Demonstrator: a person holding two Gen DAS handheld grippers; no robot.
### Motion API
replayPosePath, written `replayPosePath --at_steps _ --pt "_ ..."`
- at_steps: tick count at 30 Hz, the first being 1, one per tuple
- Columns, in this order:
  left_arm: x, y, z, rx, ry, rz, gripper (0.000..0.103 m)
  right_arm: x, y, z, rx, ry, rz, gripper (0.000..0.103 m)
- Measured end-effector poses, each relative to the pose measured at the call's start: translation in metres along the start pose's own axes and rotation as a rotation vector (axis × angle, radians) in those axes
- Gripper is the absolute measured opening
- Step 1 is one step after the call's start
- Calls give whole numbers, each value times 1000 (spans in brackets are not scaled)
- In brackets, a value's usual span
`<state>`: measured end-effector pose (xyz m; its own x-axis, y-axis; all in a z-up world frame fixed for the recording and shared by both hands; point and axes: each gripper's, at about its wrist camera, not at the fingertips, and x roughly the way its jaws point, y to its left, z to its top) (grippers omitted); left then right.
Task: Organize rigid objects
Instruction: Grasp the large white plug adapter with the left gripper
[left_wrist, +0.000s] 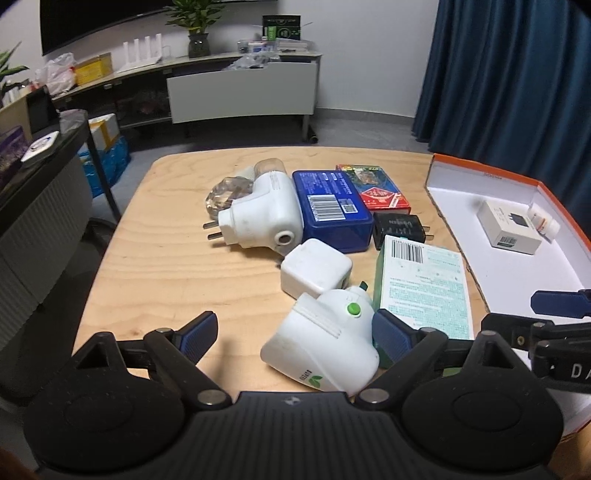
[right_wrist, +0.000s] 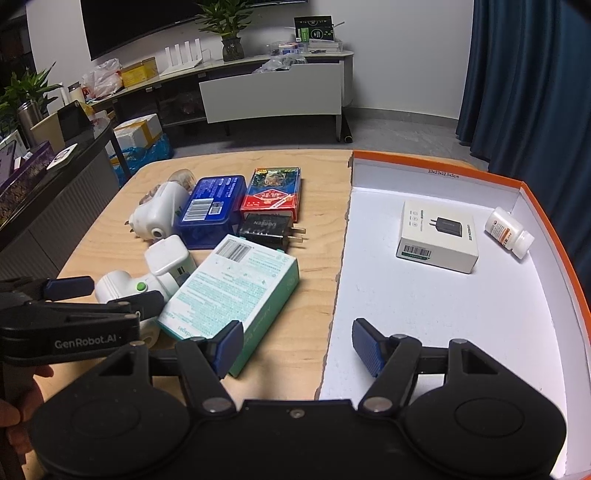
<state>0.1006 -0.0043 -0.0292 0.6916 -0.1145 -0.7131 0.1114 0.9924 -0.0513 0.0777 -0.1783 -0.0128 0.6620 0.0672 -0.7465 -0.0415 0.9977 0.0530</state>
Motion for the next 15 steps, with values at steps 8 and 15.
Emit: replayPosePath --at_steps 8,15 --pt "11 -8 -4 94 5 -9 89 0 4 2 6 5 9 79" --pt "20 -8 -8 93 -1 -35 72 0 7 4 13 11 5 79"
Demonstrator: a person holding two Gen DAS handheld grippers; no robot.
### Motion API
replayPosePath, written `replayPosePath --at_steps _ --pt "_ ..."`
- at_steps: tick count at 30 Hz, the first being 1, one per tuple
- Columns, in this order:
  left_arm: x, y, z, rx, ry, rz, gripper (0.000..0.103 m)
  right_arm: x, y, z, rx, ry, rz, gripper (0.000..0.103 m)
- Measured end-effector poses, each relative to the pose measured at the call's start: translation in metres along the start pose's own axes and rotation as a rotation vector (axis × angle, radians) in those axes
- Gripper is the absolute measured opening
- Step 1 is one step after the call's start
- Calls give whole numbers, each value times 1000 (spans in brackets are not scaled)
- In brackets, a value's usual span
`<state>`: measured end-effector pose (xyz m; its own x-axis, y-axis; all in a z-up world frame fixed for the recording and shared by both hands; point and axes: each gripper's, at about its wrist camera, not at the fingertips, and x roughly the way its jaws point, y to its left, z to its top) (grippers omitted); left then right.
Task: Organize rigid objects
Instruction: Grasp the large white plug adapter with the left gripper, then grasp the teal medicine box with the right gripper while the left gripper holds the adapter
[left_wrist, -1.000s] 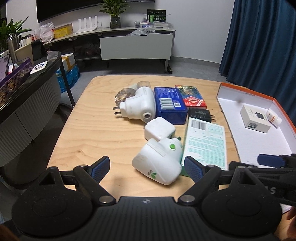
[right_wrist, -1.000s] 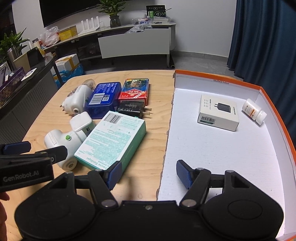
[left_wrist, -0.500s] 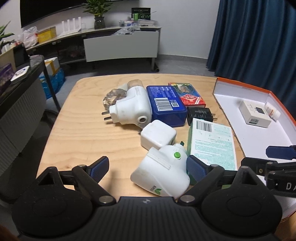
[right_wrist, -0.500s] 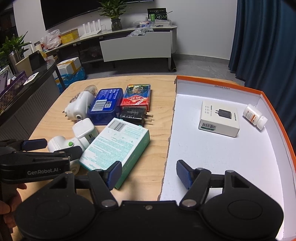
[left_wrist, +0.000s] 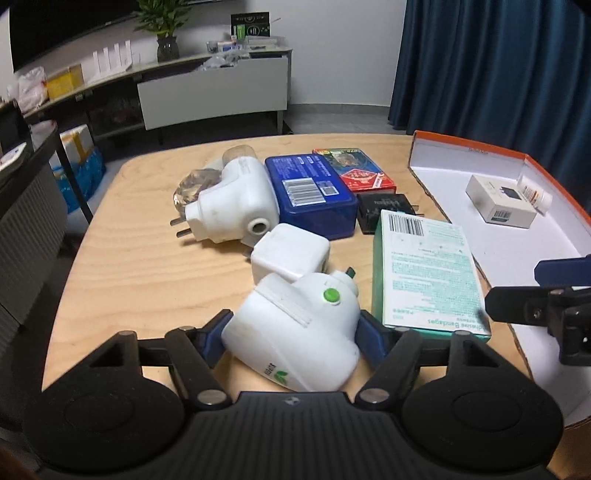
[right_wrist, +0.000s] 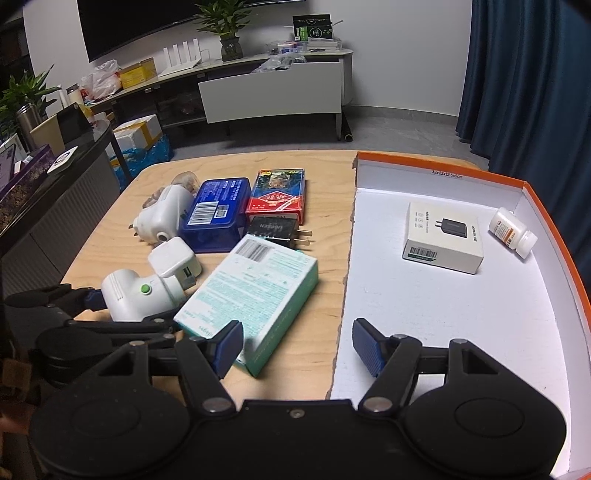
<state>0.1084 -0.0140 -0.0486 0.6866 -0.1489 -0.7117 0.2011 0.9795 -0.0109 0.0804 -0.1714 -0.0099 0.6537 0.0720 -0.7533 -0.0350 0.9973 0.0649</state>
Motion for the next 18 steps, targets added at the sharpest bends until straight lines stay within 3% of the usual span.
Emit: replayPosePath --at_steps 5,11,16,18 --pt "-10 5 -8 -57 -23 -5 72 6 7 2 30 22 19 82" --pt "-24 16 -13 -108 -38 49 72 21 17 12 182 79 21 83" --pt "-34 28 -10 -142 -62 85 72 43 31 27 268 103 -44 85" --pt "-36 33 -8 -160 -69 95 72 51 32 30 316 99 -77 91"
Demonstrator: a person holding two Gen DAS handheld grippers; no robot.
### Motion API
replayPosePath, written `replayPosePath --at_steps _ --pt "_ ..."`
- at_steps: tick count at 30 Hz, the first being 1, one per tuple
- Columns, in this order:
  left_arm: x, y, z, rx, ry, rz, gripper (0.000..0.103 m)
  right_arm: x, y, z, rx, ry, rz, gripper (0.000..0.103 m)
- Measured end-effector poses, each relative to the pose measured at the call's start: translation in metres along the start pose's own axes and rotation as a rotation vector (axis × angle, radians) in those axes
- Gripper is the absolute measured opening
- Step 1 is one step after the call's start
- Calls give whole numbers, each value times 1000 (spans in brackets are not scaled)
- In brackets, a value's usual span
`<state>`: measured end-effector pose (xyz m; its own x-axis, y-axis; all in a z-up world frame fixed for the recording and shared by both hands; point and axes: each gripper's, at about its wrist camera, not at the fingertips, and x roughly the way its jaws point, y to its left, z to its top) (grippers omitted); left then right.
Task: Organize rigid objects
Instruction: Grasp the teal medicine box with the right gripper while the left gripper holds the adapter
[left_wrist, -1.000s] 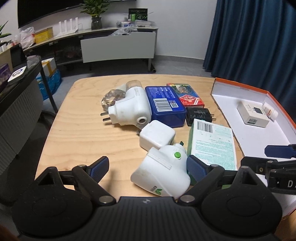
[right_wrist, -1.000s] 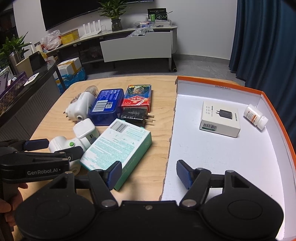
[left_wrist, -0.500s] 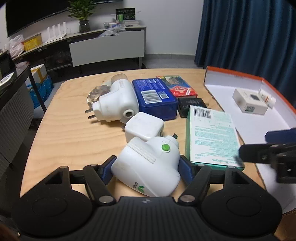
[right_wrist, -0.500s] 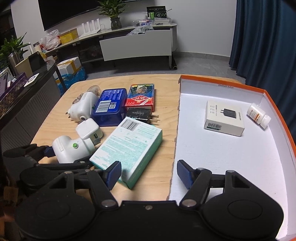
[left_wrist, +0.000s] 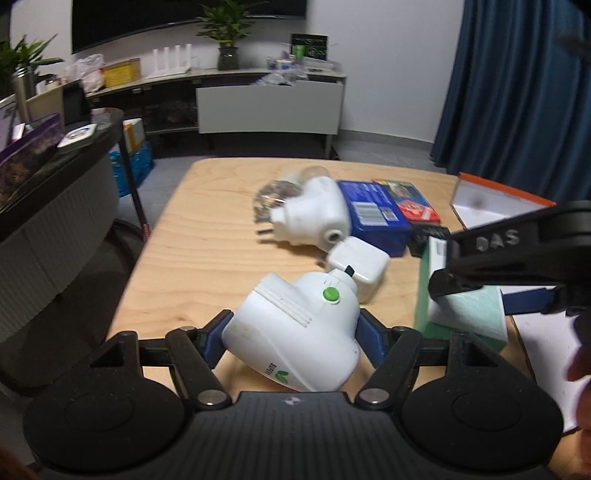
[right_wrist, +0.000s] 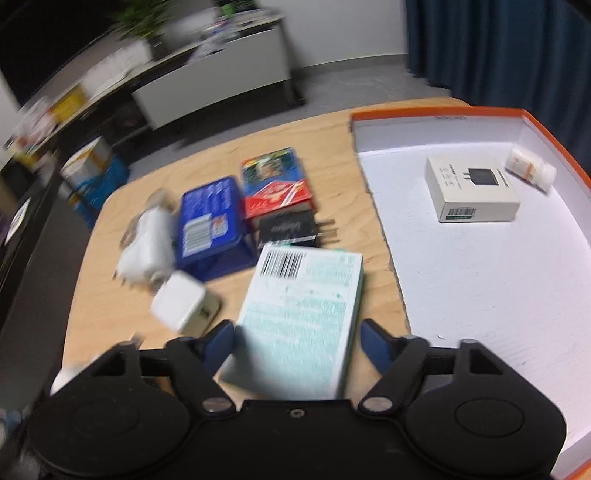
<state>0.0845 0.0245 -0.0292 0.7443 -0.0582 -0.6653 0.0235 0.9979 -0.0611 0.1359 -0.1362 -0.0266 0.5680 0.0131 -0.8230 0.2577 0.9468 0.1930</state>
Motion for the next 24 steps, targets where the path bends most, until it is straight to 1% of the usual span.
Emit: replayPosePath --at_steps 1,3,5,7,8,9,10,11,12,15,19,21,24 --pt "-1 2 1 -8 -2 4 72 4 1 2 11 4 -13 92" --pt "-1 6 3 -19 -4 7 72 11 5 4 16 6 -66 92" --pt "-2 8 4 -24 -7 9 72 20 7 5 8 36 -101 95" --pt "-2 10 5 -33 -8 14 72 24 8 4 1 30 -139 97" --pt "-2 11 5 -40 -9 13 72 25 9 3 -15 30 -141 97" --pt "-2 11 5 -44 -8 15 72 25 11 2 -42 35 -135 96" --pt "-2 12 4 -46 -7 16 72 23 12 1 -68 28 -133 87" --pt "-2 12 4 -47 -6 16 72 21 11 -1 -87 21 -134 84" --pt "-3 12 3 -46 -7 17 72 19 11 -3 -98 21 -125 84" --pt "-9 10 2 -47 -12 21 72 11 4 -9 -125 17 -60 84" --pt "-16 11 1 -63 -17 35 72 -15 3 -23 -226 -41 -36 84" --pt "-19 12 0 -78 -13 38 72 -29 1 -29 -258 -57 -8 84" --pt "-27 10 -1 -85 -18 51 72 -48 0 -38 -293 -87 7 84"
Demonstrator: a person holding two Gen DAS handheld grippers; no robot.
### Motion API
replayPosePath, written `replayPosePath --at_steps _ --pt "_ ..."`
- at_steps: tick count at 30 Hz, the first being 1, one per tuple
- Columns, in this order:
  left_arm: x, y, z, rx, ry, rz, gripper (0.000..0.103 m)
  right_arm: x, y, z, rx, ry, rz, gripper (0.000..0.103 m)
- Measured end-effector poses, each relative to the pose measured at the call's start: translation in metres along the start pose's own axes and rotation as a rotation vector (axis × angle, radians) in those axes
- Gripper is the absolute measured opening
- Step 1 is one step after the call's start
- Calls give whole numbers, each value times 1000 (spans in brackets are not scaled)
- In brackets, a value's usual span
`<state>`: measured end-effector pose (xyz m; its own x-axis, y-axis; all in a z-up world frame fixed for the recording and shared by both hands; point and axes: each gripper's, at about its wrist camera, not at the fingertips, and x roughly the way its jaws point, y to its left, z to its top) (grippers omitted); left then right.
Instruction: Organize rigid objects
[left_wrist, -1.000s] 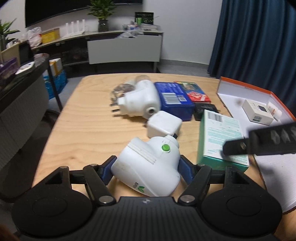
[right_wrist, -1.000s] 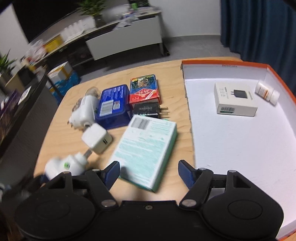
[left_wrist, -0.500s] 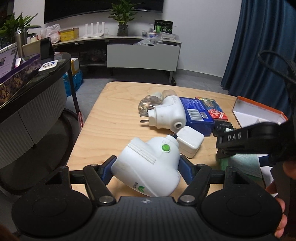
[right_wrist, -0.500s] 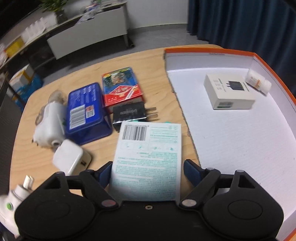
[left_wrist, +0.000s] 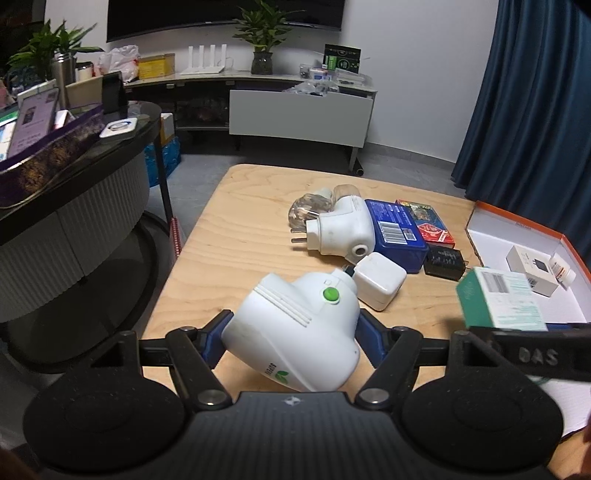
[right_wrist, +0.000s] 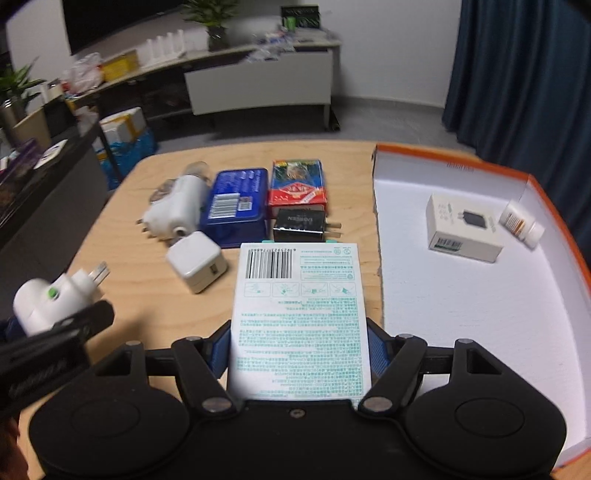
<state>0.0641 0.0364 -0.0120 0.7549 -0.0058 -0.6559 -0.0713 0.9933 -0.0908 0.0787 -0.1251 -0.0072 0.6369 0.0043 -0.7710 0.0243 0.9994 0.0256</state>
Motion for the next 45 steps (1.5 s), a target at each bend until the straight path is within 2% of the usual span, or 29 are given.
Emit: replayPosePath --at_steps 4,12,23,45 --pt "-13 -4 -4 -5 5 11 72 -21 -2 -7 -15 -14 33 84" --pt "-36 -14 -11 -8 13 22 72 -47 -7 -21 -35 -48 48 84" --pt "-52 -44 -10 23 -6 -20 72 -71 -35 -34 -15 -80 8 84" --pt "-57 -103 5 103 -40 -103 72 -85 -89 -26 77 -130 -60 84"
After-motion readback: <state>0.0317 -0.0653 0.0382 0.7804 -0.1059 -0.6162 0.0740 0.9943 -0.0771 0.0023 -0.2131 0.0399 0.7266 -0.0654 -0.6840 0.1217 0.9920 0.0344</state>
